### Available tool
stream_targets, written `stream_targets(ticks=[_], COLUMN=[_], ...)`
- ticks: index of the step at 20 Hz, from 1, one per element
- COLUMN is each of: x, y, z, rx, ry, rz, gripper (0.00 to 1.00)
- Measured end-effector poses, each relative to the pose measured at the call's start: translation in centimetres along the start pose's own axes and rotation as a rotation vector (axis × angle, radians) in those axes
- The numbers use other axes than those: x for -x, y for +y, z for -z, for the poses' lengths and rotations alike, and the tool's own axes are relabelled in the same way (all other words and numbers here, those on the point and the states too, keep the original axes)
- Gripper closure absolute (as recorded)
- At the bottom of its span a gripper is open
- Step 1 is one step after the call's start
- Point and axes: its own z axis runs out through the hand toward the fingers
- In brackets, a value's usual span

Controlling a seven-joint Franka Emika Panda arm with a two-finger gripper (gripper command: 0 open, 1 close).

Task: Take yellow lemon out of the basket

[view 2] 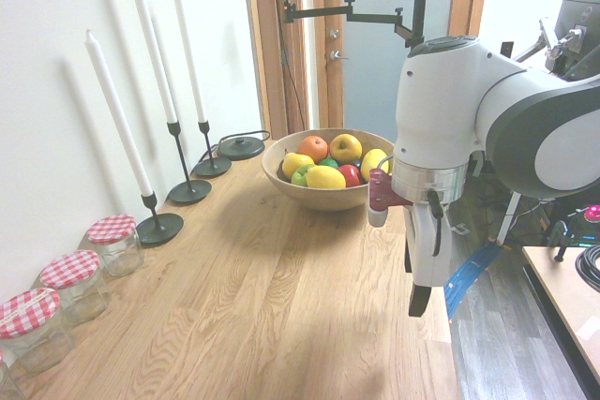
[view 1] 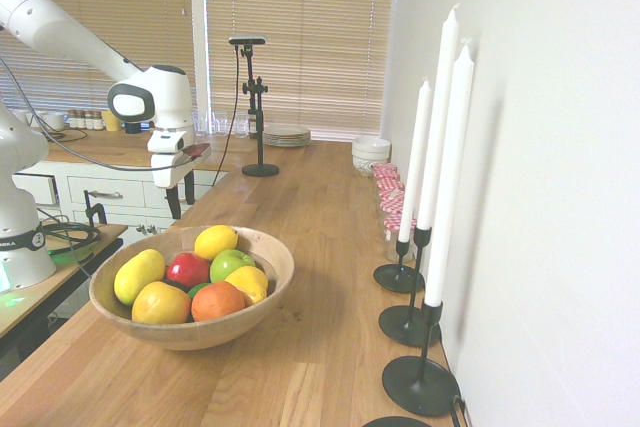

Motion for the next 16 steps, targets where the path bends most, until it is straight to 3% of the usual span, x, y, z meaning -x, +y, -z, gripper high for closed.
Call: stream_targets(ticks=[8,16], x=[-0.9,-5.9], y=[0.2,3.4], z=[0.8,7.1], rx=[-0.008,-0.075], ry=[0.018,0.067], rz=[-0.009,-0.110], gripper=[0.00,0.00])
